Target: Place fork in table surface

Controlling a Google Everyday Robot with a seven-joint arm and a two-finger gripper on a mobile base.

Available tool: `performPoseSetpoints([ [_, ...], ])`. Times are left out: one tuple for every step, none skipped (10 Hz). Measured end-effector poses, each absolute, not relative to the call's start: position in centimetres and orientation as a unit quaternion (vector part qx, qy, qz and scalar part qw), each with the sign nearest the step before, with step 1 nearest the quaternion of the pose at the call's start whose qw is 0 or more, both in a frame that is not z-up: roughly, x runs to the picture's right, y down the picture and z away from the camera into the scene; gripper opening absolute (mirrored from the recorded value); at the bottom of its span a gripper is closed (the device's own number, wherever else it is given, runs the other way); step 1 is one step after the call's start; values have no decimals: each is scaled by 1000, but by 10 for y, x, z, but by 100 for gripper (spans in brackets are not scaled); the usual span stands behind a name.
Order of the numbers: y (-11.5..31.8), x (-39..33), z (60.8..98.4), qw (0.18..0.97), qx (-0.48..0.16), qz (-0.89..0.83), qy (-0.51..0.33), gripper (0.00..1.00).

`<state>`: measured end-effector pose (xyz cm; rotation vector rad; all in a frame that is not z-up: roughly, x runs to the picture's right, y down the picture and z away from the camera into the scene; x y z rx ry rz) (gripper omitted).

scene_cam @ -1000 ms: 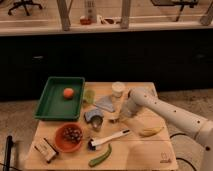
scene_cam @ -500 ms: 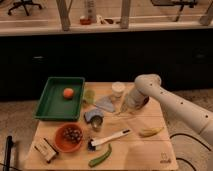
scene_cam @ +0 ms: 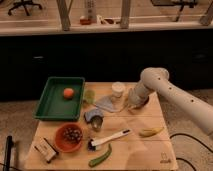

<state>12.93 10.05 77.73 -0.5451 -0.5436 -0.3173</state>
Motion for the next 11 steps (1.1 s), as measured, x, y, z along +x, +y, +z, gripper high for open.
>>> performPoseSetpoints([
  [95, 130, 764, 912, -258, -166, -273, 0],
  [94, 131, 757, 909, -257, -174, -279, 0],
  [94, 131, 749, 905, -254, -185, -285, 0],
  [94, 127, 740, 899, -252, -204, -293, 0],
  [94, 123, 734, 895, -250, -217, -298, 0],
  [95, 121, 729, 891, -248, -228, -303, 0],
  [97, 120, 723, 887, -247, -241, -308, 0],
  [101, 117, 719, 880, -244, -257, -316, 0],
  [103, 115, 716, 875, -242, -268, -322, 0],
  [107, 116, 713, 870, -241, -279, -327, 0],
  [111, 115, 710, 864, -240, -291, -333, 0],
])
